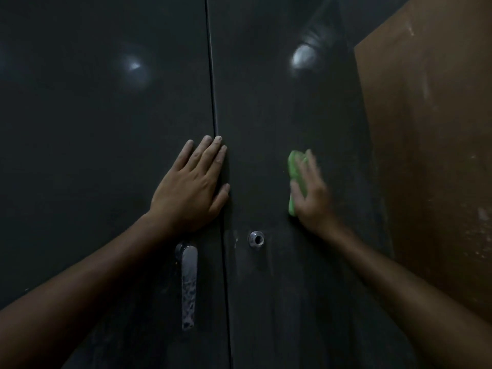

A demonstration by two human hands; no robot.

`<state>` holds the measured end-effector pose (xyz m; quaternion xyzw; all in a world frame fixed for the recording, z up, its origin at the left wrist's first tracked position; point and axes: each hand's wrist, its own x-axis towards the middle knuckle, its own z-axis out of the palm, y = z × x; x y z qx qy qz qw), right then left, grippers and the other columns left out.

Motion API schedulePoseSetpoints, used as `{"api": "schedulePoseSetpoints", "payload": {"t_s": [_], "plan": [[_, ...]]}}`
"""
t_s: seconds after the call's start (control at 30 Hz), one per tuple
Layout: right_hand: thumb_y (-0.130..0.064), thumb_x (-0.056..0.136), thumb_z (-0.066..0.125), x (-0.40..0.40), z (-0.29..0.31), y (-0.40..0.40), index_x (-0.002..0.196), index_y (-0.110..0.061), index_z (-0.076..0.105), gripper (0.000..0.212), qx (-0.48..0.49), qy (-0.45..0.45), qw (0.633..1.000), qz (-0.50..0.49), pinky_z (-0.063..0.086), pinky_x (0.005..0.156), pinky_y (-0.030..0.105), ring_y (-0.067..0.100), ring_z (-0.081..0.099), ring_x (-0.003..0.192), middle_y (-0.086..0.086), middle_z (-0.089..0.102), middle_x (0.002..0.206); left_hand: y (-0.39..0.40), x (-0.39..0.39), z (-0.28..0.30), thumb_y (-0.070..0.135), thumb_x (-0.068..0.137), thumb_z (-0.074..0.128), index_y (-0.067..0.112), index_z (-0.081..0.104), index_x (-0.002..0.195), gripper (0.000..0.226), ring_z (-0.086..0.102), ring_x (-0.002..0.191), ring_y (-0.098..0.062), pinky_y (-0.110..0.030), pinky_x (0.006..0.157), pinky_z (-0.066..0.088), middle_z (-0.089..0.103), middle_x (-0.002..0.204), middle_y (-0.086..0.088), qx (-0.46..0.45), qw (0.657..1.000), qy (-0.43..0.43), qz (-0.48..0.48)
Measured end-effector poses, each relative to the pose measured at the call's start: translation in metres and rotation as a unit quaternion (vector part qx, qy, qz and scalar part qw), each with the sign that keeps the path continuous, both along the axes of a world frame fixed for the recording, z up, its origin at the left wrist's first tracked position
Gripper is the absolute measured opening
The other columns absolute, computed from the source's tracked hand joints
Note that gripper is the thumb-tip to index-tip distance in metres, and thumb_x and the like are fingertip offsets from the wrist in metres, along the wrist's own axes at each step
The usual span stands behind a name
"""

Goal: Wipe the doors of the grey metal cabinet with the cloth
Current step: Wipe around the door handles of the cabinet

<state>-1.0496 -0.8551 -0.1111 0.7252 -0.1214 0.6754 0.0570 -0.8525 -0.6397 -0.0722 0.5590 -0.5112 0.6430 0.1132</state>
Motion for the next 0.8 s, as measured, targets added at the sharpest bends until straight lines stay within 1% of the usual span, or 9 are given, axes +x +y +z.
{"api": "schedulePoseSetpoints", "payload": {"t_s": [0.1,0.2,0.27,0.33,0.47,0.53,0.67,0.73,0.8], "plan": [[-0.017,0.099,0.047,-0.031,-0.026,-0.034,0.154,-0.008,0.039,0.057,0.000,-0.005,1.000,-0.028,0.017,0.124,0.026,0.027,0.024,0.154,0.014,0.026,0.165,-0.003,0.002,0.000,0.053,0.105,0.024,0.002,0.023,0.164,0.078,0.011,0.162,-0.028,-0.051,0.132,0.011,0.017,0.173,-0.018,-0.007,1.000,-0.013,-0.005],[-0.025,0.097,0.038,-0.061,0.031,-0.071,0.152,-0.002,0.040,0.060,0.214,-0.164,0.961,-0.067,0.020,0.121,0.029,0.035,0.031,0.149,0.025,0.034,0.159,-0.004,0.002,-0.001,0.053,0.105,0.024,0.002,0.024,0.163,0.078,0.012,0.162,-0.029,-0.051,0.132,0.011,0.018,0.172,-0.018,-0.008,1.000,-0.017,-0.003],[-0.025,0.097,0.036,-0.053,0.073,-0.067,0.149,0.002,0.041,0.059,0.273,-0.205,0.938,-0.069,0.022,0.118,0.033,0.039,0.034,0.144,0.030,0.037,0.153,-0.005,0.002,0.000,0.054,0.105,0.023,0.001,0.024,0.163,0.078,0.012,0.162,-0.029,-0.051,0.132,0.011,0.018,0.172,-0.019,-0.005,1.000,-0.019,-0.002],[-0.029,0.093,0.035,-0.026,0.082,-0.041,0.152,0.001,0.039,0.066,0.202,-0.171,0.963,-0.043,0.021,0.122,0.035,0.038,0.029,0.149,0.028,0.032,0.158,-0.004,0.002,0.000,0.053,0.105,0.023,0.001,0.024,0.163,0.078,0.012,0.162,-0.030,-0.052,0.132,0.011,0.018,0.172,-0.019,-0.006,1.000,-0.019,-0.003],[-0.017,0.099,0.045,-0.011,0.010,-0.020,0.155,-0.009,0.038,0.057,-0.005,0.001,1.000,-0.020,0.019,0.124,0.029,0.027,0.024,0.153,0.016,0.027,0.164,-0.003,0.004,0.000,0.053,0.105,0.025,0.000,0.025,0.163,0.078,0.014,0.161,-0.031,-0.053,0.131,0.013,0.020,0.171,-0.020,-0.006,1.000,-0.023,-0.007],[-0.019,0.098,0.044,-0.035,0.000,-0.045,0.153,-0.006,0.040,0.057,0.037,-0.030,0.998,-0.045,0.019,0.122,0.021,0.027,0.029,0.151,0.018,0.033,0.161,-0.002,0.004,0.001,0.052,0.104,0.026,-0.001,0.026,0.162,0.079,0.015,0.161,-0.032,-0.053,0.131,0.013,0.021,0.171,-0.021,-0.008,1.000,-0.024,-0.008],[-0.023,0.092,0.035,-0.063,0.081,-0.074,0.128,-0.002,0.054,0.046,0.306,-0.202,0.924,-0.105,0.036,0.109,0.042,0.043,0.048,0.128,0.028,0.049,0.136,-0.004,0.002,0.000,0.051,0.104,0.027,-0.002,0.028,0.161,0.078,0.016,0.161,-0.032,-0.053,0.131,0.014,0.022,0.171,-0.021,-0.013,1.000,-0.020,-0.010],[-0.025,0.089,0.032,-0.037,0.122,-0.047,0.128,-0.003,0.055,0.050,0.267,-0.192,0.940,-0.092,0.037,0.109,0.043,0.045,0.046,0.130,0.028,0.048,0.139,-0.004,0.001,0.000,0.050,0.104,0.029,-0.002,0.028,0.161,0.078,0.016,0.161,-0.032,-0.054,0.131,0.015,0.022,0.171,-0.020,-0.014,1.000,-0.020,-0.011],[-0.027,0.093,0.033,0.004,0.134,-0.005,0.149,-0.003,0.043,0.062,0.140,-0.123,0.981,-0.060,0.024,0.122,0.042,0.040,0.029,0.148,0.027,0.033,0.158,-0.003,0.001,0.000,0.050,0.103,0.030,-0.003,0.028,0.161,0.078,0.017,0.161,-0.031,-0.054,0.130,0.015,0.022,0.171,-0.020,-0.019,1.000,-0.020,-0.014]]}}
